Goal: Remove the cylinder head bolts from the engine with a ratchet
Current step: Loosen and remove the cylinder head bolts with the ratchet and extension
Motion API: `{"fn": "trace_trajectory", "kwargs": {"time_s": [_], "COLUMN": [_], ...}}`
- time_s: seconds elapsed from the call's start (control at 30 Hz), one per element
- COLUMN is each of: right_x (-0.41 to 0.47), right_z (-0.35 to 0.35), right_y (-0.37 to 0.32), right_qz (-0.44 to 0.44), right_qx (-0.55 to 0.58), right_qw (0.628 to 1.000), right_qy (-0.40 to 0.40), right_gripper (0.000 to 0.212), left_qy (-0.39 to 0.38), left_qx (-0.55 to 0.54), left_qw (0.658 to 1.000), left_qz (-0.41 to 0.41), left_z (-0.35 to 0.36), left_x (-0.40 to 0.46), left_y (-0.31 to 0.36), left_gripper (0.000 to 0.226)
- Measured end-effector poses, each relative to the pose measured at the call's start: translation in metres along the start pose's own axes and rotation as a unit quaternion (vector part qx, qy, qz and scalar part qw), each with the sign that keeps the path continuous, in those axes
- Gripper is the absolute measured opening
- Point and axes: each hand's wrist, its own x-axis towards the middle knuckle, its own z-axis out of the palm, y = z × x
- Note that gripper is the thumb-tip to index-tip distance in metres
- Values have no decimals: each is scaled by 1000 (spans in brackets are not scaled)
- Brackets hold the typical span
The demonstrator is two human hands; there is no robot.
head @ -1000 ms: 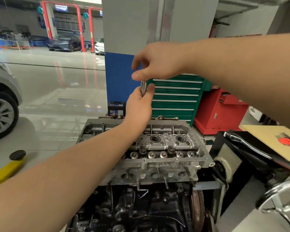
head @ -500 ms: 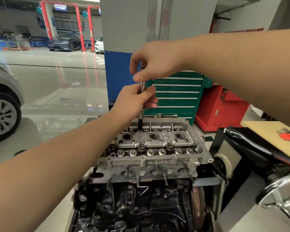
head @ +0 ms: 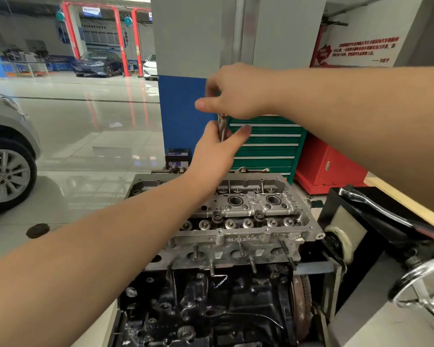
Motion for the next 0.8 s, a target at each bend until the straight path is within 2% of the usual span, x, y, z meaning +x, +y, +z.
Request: {"fn": "trace_trajectory", "kwargs": {"time_s": [0.07, 0.1, 0.17, 0.23, 0.27, 0.33, 0.37, 0.4, 0.47, 0.53, 0.6, 0.63, 0.7, 0.73, 0.8], "right_x": [-6, -9, -12, -11, -9, -7, -7, -7, -7, -8, -12, -14, -14, -12, -8], "right_z": [-9, -13, -16, -14, -11, -1, 3, 6, 6, 0, -7, -9, -10, -9, -2], "right_y": [3, 6, 11, 11, 11, 6, 4, 2, 0, -2, -1, 0, 4, 6, 6], "right_qz": [-51, -67, -81, -68, -48, 18, 51, 74, 61, -6, -63, -75, -84, -80, -40], "right_qx": [77, 90, 66, -9, -51, -92, -92, -86, -81, -33, 44, 61, 26, -7, -65], "right_qw": [995, 992, 992, 997, 997, 995, 994, 992, 992, 999, 997, 994, 995, 996, 997], "right_qy": [-40, -61, -69, -43, -28, 16, 40, 60, 75, 36, -25, -45, -42, -31, -6], "right_gripper": [18, 12, 8, 15, 28, 49, 52, 50, 46, 31, 13, 13, 13, 14, 28], "left_qy": [3, -30, -150, -199, -174, -57, -5, 14, 5, -13, -87, -142, -219, -221, -156], "left_qx": [-29, -67, -121, -107, -86, -38, -31, -44, -46, -54, -134, -162, -153, -133, -88], "left_qw": [999, 996, 977, 970, 978, 997, 999, 999, 999, 998, 985, 974, 960, 963, 983], "left_qz": [-27, -49, -90, -88, -76, -42, -28, -19, -21, -37, -60, -76, -84, -77, -46], "left_z": [-5, -9, -19, -24, -22, -18, -14, -10, -3, -5, -15, -21, -28, -28, -24], "left_x": [9, 15, 26, 29, 30, 24, 20, 15, 7, 9, 20, 26, 31, 32, 27], "left_y": [5, 7, 9, 11, 10, 5, 1, -4, -8, -7, -4, -3, -3, -2, -3], "left_gripper": [31, 33, 44, 41, 34, 27, 28, 29, 36, 38, 41, 45, 50, 49, 40]}}
